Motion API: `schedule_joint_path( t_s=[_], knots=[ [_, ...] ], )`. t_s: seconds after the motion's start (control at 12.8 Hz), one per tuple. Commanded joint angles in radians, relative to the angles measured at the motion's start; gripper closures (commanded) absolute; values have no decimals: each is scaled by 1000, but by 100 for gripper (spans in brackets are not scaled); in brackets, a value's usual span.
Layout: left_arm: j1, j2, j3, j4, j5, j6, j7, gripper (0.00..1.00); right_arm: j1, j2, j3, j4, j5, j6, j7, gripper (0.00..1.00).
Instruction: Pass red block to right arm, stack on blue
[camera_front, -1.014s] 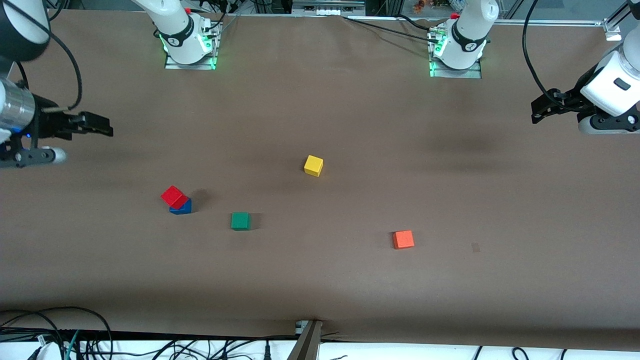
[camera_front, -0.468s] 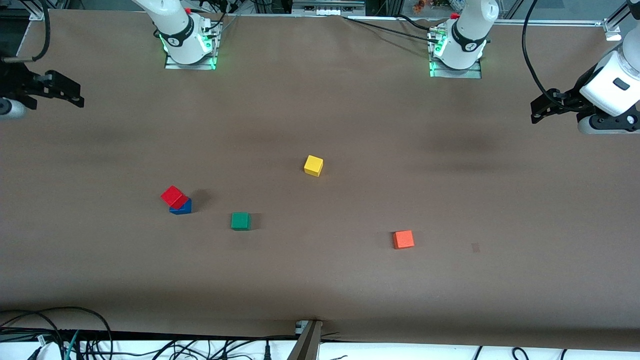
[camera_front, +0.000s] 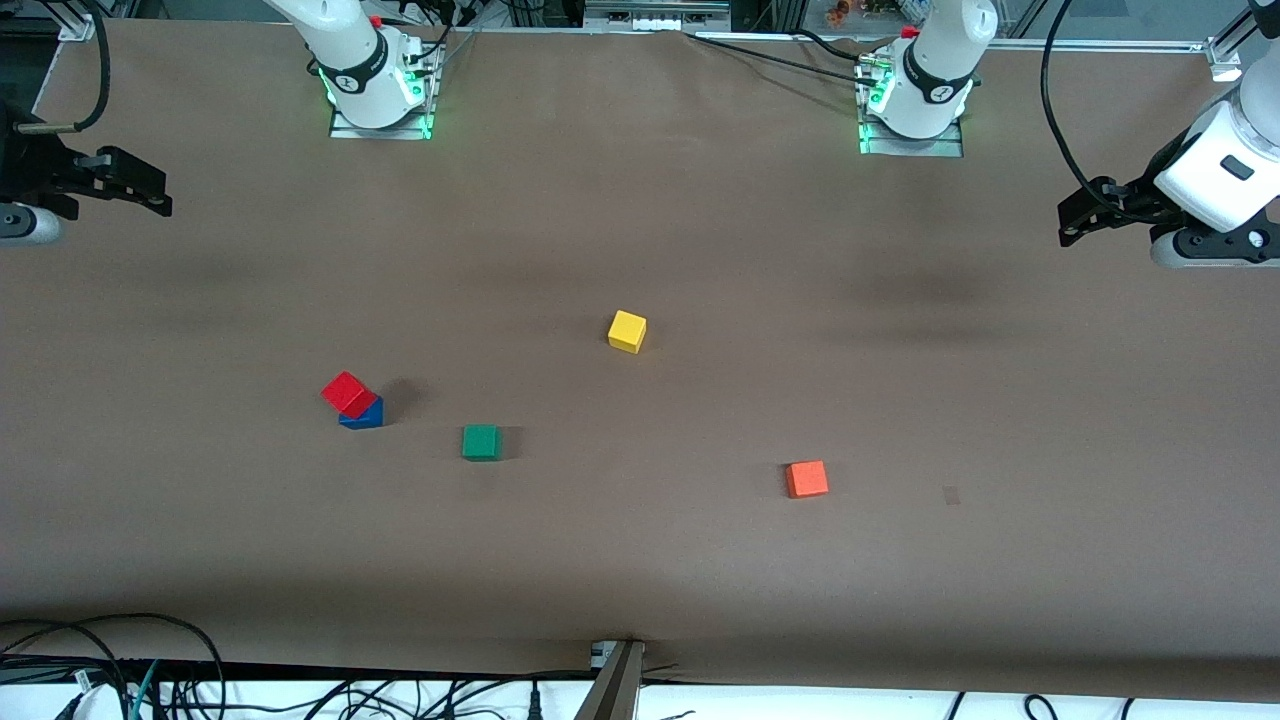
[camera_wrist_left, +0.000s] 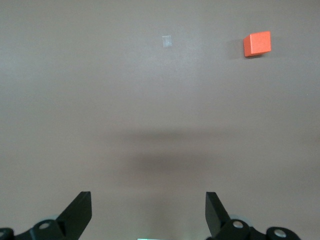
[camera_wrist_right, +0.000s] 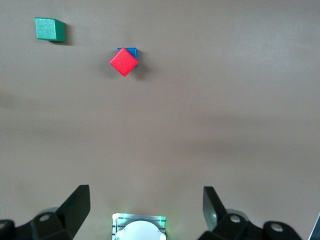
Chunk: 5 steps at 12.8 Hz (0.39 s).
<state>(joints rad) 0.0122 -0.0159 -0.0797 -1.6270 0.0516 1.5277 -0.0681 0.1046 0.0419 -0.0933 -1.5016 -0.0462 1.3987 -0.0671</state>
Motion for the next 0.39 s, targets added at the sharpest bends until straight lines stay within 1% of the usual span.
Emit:
schedule_joint_path(
  t_s=[0.0,0.31],
  knots=[
    [8,-6,-6,-2,-15,-1,-6,0,-17,21,10,32,-12,-18,1,0],
    [8,-6,-8,-2,-13,-3,-6,0,-14,23,12,32,-6,-15,3,0]
  ],
)
